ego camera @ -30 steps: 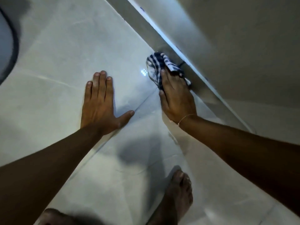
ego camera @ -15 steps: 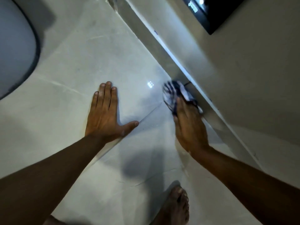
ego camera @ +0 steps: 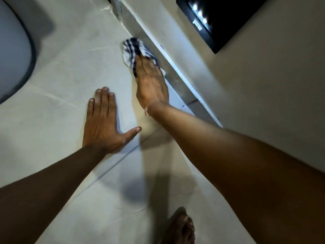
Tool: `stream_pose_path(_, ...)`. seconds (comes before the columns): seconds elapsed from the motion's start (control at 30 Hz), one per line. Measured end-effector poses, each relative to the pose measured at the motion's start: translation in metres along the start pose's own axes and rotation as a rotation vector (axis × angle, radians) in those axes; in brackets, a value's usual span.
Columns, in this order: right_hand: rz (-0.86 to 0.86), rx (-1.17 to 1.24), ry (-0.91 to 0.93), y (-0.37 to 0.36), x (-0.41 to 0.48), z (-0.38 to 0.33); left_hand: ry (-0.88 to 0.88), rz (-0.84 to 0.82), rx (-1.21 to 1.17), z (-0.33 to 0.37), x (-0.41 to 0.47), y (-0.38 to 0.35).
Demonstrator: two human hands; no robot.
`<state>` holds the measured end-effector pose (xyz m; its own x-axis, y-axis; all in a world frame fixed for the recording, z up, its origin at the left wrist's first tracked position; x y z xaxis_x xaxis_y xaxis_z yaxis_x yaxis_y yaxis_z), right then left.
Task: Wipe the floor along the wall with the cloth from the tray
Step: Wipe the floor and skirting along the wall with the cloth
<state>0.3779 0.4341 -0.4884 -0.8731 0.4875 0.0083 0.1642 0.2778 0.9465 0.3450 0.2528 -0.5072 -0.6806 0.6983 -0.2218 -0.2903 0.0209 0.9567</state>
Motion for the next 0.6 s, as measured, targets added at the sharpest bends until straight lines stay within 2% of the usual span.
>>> stream_pose_path(0.13,-0.043,-0.039,-0.065,0.028,-0.139,0.044,-0.018,-0.04,-0.029,0.008,-0.018,0.0)
stream_pose_path(0.23,-0.158,-0.149,-0.201,0.054,-0.221,0.064,-0.035,-0.042,-0.036,0.012,-0.029,-0.004)
stream_pose_path(0.3,-0.172,-0.12,-0.222,0.044,-0.211,0.061,-0.029,-0.03,-0.036,0.011,-0.033,-0.006)
stream_pose_path(0.37,-0.109,-0.045,-0.184,0.032,-0.164,0.049,-0.028,-0.024,-0.035,0.011,-0.034,-0.007)
stream_pose_path(0.43,-0.116,-0.037,-0.153,0.024,-0.131,0.043,-0.037,-0.027,-0.022,0.011,-0.031,-0.008)
stream_pose_path(0.5,-0.18,-0.064,-0.113,0.028,-0.142,0.05,-0.035,-0.037,-0.017,0.012,-0.031,-0.006)
stream_pose_path(0.6,-0.293,-0.094,-0.171,0.055,-0.204,0.063,-0.02,-0.051,-0.027,0.01,-0.03,-0.001)
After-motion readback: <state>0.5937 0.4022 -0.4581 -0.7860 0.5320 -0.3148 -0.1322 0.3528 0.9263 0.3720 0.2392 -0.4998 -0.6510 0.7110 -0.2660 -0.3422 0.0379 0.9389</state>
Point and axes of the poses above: each hand's wrist, its own x-axis towards the middle knuckle, its own y-axis out of the back of the hand, z = x × y, the point moved 2 cm from there along x, towards the middle knuckle, and after that the axes turned 8 degrees about y, right-handed, at the moved point
